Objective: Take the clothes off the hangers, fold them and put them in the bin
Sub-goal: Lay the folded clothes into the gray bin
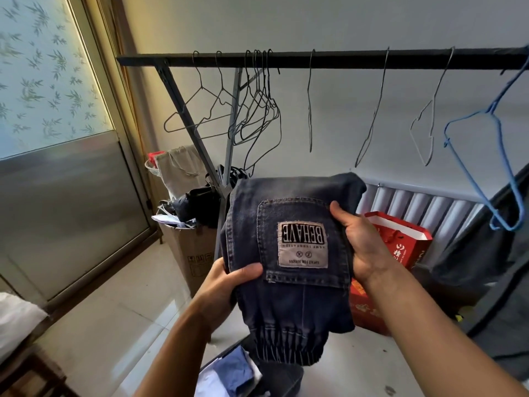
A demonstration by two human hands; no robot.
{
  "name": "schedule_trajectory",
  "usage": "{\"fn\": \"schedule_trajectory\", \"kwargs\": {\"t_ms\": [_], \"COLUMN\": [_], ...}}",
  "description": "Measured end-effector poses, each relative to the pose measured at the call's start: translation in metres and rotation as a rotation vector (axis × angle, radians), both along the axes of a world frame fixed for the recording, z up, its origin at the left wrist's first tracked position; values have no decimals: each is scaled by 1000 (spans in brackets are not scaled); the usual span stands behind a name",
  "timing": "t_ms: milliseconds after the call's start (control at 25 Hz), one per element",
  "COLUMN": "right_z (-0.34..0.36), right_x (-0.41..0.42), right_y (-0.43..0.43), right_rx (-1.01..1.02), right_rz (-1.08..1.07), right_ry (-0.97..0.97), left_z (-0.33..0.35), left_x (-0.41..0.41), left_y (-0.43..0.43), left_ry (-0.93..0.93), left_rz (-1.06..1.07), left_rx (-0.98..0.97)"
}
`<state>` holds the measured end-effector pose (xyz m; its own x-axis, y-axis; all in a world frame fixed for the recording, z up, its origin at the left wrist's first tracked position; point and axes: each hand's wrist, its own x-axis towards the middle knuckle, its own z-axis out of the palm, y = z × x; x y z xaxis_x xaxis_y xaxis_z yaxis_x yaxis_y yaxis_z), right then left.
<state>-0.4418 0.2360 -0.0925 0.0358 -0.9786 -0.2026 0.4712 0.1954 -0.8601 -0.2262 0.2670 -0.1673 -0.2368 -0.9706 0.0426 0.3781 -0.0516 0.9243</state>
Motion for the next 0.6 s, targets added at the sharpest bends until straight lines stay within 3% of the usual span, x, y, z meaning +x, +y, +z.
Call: {"fn": "schedule_trajectory", "kwargs": {"t_ms": [80,160,360,520,600], "right_z": [-1,-3,-11,1,10], "right_x": [-3,-5,-4,-13,-18], "right_y": [5,12,12,16,20], "right_rx": [-7,-86,-188,-222,-248], "right_rz": [76,154,-25,5,33], "right_ry": [-56,13,268,727,1069], "left_z": [4,8,20,28,31], "left_x": [-2,-4,-9,-10,-5], "left_y": [0,-1,-5,-9,-12], "left_ry": [35,21,-34,-60,-65], "left_rz": [77,158,307,260,220], "left_rx": [-37,-87,-178,-218,-256]}}
